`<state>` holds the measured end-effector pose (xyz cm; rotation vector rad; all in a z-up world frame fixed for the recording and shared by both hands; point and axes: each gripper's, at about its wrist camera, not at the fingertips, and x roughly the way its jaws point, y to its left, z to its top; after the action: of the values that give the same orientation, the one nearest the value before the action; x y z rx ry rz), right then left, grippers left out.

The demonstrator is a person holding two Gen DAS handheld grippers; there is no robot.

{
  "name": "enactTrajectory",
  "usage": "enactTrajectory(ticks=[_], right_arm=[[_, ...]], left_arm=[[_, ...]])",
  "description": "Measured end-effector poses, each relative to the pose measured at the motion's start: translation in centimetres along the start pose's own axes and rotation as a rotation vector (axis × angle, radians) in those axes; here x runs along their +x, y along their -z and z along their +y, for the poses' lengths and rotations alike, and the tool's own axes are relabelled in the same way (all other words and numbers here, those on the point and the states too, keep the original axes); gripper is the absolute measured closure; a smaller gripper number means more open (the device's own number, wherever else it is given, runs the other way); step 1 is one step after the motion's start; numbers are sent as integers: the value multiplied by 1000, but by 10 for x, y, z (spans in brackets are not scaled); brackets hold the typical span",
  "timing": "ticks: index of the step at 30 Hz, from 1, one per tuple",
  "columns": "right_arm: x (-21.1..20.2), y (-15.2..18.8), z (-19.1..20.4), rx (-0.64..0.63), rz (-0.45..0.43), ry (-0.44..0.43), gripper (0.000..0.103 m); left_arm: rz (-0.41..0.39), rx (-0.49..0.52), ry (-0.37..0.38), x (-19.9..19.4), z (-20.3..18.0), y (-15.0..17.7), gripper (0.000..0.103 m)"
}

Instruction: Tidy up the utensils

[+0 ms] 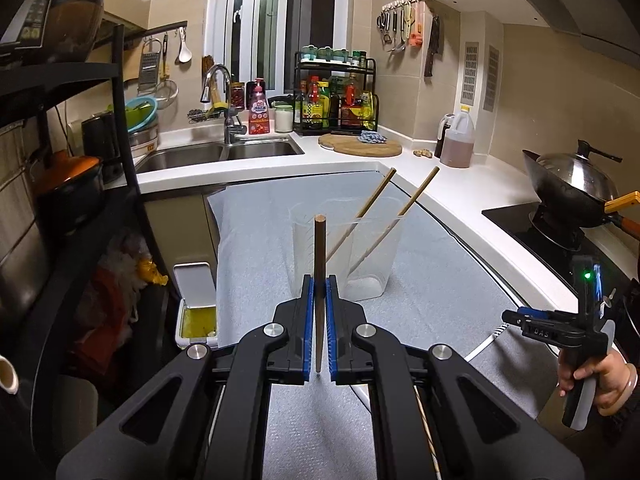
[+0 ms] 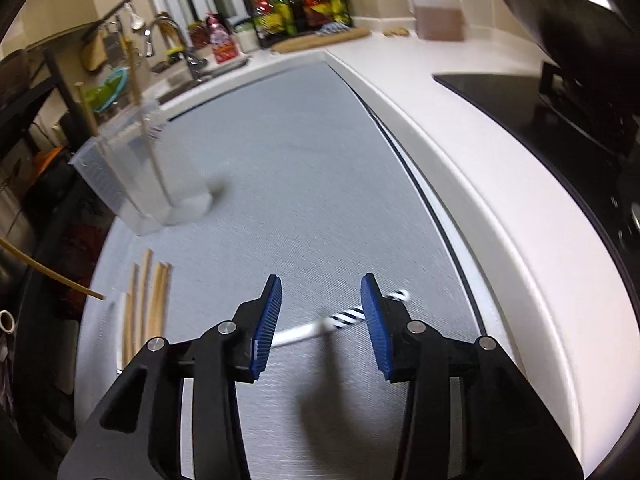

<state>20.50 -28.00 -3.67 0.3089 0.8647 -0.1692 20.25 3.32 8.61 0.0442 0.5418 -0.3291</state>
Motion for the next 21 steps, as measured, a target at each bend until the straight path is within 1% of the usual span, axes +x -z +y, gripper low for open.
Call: enactTrajectory(ticks=[2,4,6,12,14,15,17,21], right_arm=[[8,0,-5,2,14,14,60],[18,-5,-7,-10,33,22,56],[26,-6,-10,-11,44,33,56],[43,-15,-18,-4,45,58,55],[45,-16,-16,-19,56,62,55],[44,-14,-15,-18,61,42,55],[39,-12,-13,-16,58,33,55],[35,-4,-6,-23,72,72,55]], left_arm=[[1,-3,0,0,1,1,97],[2,-5,-3,0,2,1,97],[2,-11,-5,-1,3,0,97],[-1,-12,-9,-1,1,2,97],[2,-11,-11,-2,0,3,97],[2,-13,-9,-2,-1,3,97],[0,-9,-9,-3,-1,3,97],[0,-6,-4,-3,-2,3,97]])
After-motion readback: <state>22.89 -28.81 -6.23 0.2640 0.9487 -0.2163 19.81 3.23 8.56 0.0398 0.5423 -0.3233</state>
